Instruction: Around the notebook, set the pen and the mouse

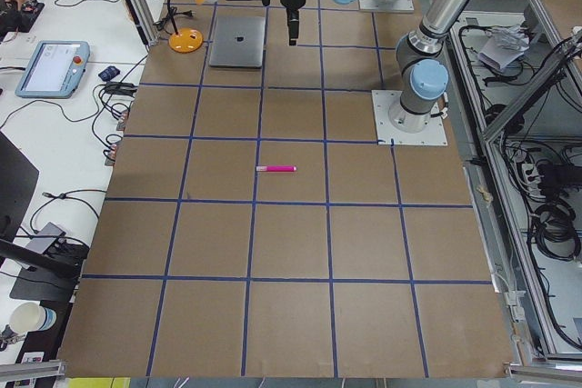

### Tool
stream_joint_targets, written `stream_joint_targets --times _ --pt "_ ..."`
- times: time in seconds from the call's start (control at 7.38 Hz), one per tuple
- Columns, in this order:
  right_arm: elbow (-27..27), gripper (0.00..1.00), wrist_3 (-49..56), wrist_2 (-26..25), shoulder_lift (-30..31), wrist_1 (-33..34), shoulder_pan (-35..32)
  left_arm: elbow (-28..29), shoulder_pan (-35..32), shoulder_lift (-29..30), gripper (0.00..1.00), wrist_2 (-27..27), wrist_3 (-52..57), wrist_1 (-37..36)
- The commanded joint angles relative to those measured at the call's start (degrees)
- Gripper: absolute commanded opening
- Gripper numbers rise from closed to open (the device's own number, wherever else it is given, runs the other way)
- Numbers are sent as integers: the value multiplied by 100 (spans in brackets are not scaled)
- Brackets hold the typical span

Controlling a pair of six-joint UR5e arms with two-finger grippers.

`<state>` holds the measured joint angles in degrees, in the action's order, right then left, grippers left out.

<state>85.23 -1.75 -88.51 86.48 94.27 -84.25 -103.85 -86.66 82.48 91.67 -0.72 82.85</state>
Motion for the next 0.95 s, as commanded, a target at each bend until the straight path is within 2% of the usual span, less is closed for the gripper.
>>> stream_joint_targets --times 0.0,0.41,0.54,0.68,0.81 --pt "2 100 864 0 0 -31 722 -3 0 5 100 0 1 -6" --pt "-7 100 1527 -78 96 -57 1296 -3 9 14 100 -9 10 -6" --pt "-7 100 1511 -79 97 -406 1514 -3 9 14 100 -8 10 -6" --pt "-50 100 1546 -70 62 -427 1786 -12 9 5 100 9 19 12" --pt "80 100 2051 -79 1 -409 2015 -3 9 -4 100 18 28 3"
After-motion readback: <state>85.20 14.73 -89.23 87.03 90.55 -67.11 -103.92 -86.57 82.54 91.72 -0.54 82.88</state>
